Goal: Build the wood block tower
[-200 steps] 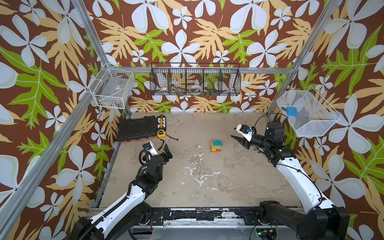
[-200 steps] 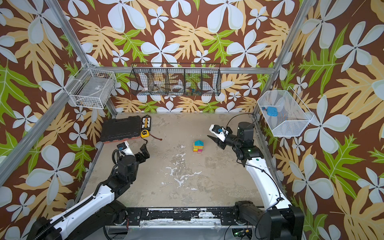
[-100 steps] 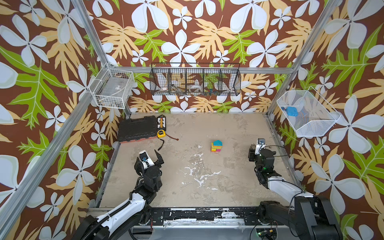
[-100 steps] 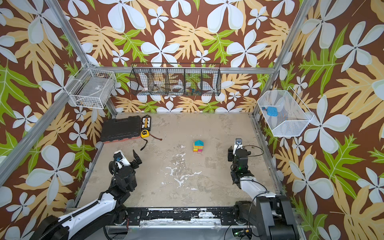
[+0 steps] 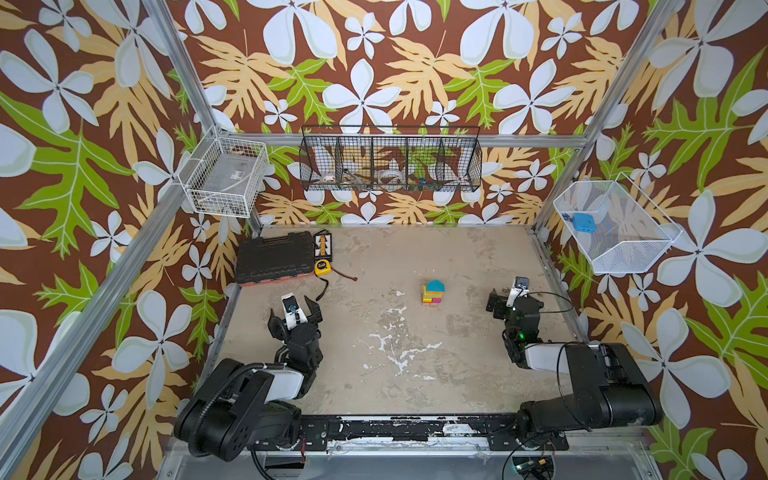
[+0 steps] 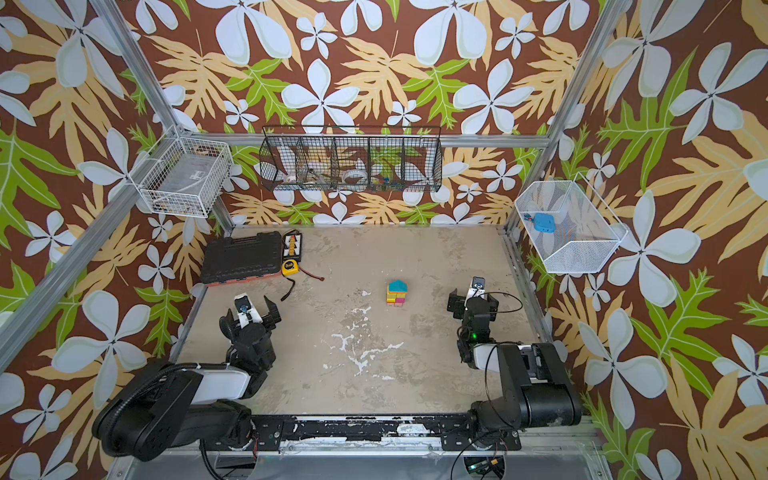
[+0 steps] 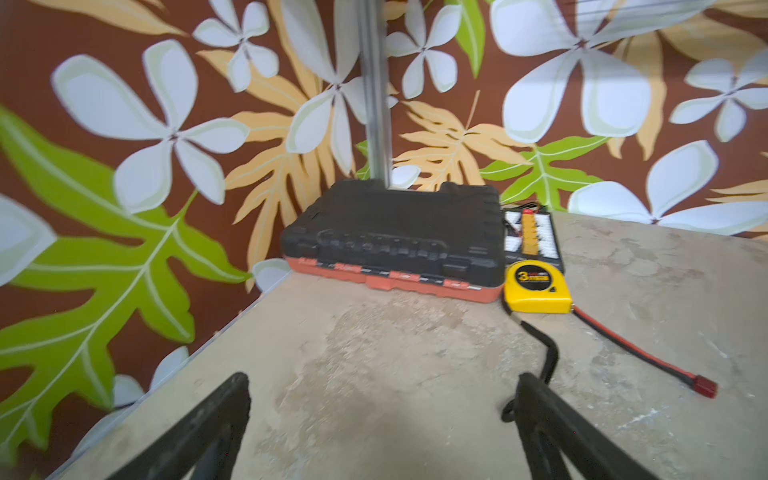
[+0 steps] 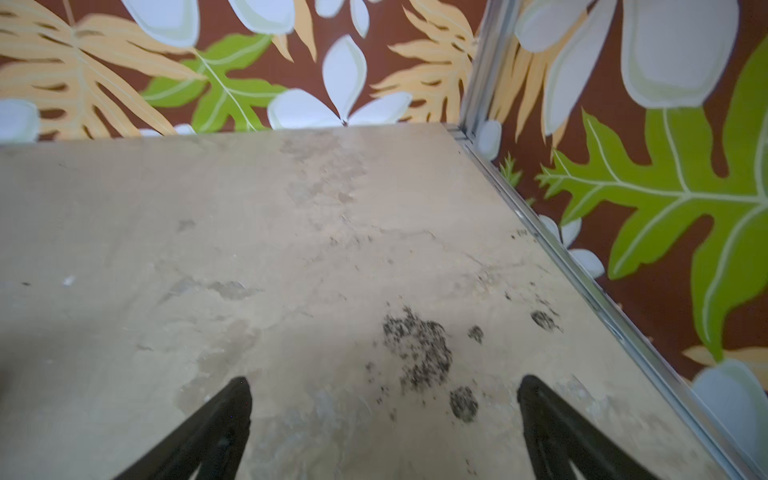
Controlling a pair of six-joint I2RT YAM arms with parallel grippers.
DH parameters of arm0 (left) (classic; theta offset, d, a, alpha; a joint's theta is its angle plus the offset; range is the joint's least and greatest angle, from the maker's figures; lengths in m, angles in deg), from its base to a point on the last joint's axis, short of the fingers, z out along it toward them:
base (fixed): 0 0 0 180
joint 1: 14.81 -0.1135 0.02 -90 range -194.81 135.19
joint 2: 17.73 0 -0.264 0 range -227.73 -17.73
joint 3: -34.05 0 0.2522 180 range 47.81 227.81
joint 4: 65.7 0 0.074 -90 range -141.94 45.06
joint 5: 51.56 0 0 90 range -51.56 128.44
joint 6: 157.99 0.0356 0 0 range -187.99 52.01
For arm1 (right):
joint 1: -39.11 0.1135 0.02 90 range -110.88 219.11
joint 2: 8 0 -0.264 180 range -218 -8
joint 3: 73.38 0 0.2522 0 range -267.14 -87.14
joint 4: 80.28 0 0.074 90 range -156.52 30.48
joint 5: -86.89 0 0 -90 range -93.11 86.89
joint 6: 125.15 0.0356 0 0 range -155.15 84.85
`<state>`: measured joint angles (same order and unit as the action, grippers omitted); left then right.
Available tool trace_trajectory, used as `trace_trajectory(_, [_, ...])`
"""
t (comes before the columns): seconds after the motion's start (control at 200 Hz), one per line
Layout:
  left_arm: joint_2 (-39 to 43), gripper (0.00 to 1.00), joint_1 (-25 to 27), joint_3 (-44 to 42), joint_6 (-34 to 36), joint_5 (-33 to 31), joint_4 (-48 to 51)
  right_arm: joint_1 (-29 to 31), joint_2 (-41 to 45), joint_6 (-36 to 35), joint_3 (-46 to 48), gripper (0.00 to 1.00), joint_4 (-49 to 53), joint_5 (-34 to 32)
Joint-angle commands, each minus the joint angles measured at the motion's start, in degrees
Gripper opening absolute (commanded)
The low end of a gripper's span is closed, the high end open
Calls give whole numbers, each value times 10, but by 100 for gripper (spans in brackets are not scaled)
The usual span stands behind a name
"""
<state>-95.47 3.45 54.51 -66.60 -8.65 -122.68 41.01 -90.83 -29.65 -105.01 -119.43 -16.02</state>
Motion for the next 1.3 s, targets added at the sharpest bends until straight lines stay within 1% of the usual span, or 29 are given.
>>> trace_trajectory(0.0, [-44,100,-28,-2,22,104,-116,0,0,-7,1,100,-37,15])
trace_trajectory(0.025, [-45,100,-31,-2,17,102,-115,1,-1,-8,5,100,-46,12])
trace_trajectory(0.05, [-32,100,-37,4,3,115,-78,1,2,-9,9,100,-50,11])
trace_trajectory(0.085, [-17,100,-54,11,-17,148,-33,2,5,-8,19,100,-63,13])
trace_trajectory(0.115, [-18,100,-70,10,-27,178,-32,1,8,-10,34,100,-89,19])
trace_trajectory(0.165, [-35,100,-96,8,-39,222,-55,1,-1,-12,78,100,-173,23])
trace_trajectory(0.2, [-47,100,-107,14,-48,249,-38,2,-12,-16,101,100,-225,21])
trace_trajectory(0.24, [-67,100,-118,9,-43,267,-79,1,-3,-14,95,100,-197,23])
trace_trajectory(0.26, [-65,100,-121,8,-47,271,-77,0,-1,-12,84,100,-170,26])
trace_trajectory(0.305, [-49,100,-123,17,-58,276,-30,3,-16,-17,68,100,-166,22])
trace_trajectory(0.38, [-63,100,-124,9,-50,275,-71,5,-11,-18,68,100,-157,21])
trace_trajectory(0.445, [-55,100,-124,11,-56,275,-53,5,-8,-17,68,100,-153,20])
trace_trajectory(0.511, [-60,100,-124,9,-51,275,-68,5,-11,-18,69,100,-157,21])
trace_trajectory(1.296, [-58,100,-124,10,-52,275,-63,9,-12,-21,66,100,-156,17])
